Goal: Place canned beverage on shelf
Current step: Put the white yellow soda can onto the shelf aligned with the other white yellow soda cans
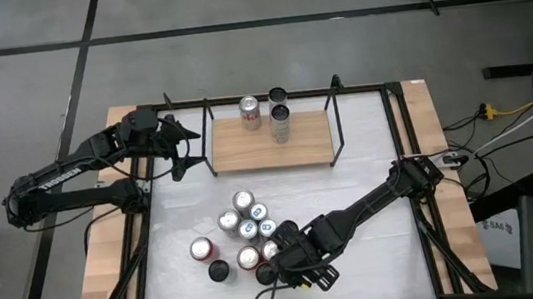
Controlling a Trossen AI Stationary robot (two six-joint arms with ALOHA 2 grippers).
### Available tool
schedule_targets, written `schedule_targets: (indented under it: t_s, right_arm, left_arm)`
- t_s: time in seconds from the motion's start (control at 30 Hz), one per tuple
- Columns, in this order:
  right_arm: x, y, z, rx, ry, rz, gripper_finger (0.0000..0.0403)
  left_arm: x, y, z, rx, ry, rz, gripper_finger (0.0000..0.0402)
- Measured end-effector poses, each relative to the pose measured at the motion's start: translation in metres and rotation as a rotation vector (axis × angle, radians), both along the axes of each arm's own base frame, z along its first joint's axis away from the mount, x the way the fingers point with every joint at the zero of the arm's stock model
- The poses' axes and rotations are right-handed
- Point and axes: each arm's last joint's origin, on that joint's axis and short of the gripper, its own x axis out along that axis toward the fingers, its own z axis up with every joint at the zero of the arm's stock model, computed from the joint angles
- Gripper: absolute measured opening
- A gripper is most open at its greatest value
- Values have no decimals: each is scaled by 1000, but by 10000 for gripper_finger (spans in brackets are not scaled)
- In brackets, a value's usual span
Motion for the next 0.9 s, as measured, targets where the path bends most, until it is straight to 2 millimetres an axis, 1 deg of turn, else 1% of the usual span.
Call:
schedule_targets:
  t_s: [0.2,0.4,0.63,0.9]
  right_arm:
    - [0,0,0,3,-1,-8,264]
    - [0,0,0,6,-3,-11,254]
    - [0,0,1,8,-4,-10,257]
    - [-2,0,20,39,-23,-4,258]
  left_arm:
    - [0,0,0,0,0,0,348]
    - [0,0,0,-1,0,0,348]
    - [0,0,0,-1,0,0,348]
    - [0,0,0,-1,0,0,348]
